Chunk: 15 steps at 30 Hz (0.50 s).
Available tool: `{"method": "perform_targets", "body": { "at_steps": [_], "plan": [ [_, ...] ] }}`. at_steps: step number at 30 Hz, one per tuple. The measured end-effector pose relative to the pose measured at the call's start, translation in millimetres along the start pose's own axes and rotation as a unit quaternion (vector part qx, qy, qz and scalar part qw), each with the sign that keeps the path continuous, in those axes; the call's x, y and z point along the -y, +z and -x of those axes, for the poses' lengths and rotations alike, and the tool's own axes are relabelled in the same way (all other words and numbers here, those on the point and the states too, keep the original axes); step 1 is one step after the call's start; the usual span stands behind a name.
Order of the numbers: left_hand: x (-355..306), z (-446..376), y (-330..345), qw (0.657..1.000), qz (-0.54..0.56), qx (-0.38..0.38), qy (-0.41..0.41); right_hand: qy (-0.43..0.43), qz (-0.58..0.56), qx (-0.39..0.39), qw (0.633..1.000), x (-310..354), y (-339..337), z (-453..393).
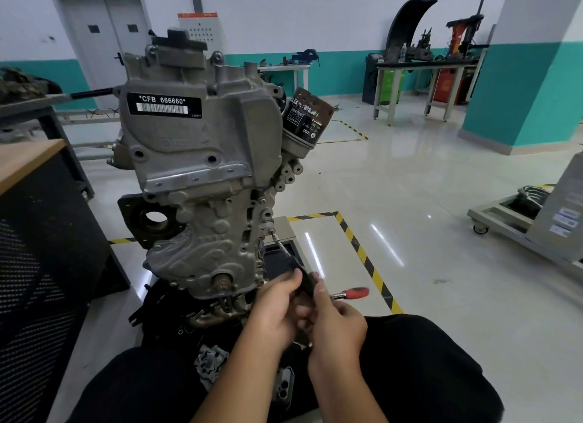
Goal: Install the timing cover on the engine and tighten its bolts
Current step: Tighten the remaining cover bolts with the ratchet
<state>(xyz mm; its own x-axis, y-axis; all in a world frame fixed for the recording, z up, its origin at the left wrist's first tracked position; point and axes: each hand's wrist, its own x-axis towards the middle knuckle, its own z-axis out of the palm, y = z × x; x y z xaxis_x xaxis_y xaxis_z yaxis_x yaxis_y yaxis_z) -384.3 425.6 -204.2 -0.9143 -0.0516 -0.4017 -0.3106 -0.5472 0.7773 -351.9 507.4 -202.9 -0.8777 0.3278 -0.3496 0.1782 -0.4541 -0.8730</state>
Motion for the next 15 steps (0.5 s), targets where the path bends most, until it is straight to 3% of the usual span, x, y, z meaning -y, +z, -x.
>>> {"method": "perform_targets", "body": {
  "at_steps": [4, 15],
  "plan": [
    [0, -4, 0, 0.999, 0.011, -0.012, 0.033, -0.098, 0.098, -0.016, 0.99, -8, -1, -3],
    [-6, 0, -5, 0.999, 0.025, 0.0, 0.037, -0.114, 0.06, 0.031, 0.991, 6, 1, 1]
  ]
}}
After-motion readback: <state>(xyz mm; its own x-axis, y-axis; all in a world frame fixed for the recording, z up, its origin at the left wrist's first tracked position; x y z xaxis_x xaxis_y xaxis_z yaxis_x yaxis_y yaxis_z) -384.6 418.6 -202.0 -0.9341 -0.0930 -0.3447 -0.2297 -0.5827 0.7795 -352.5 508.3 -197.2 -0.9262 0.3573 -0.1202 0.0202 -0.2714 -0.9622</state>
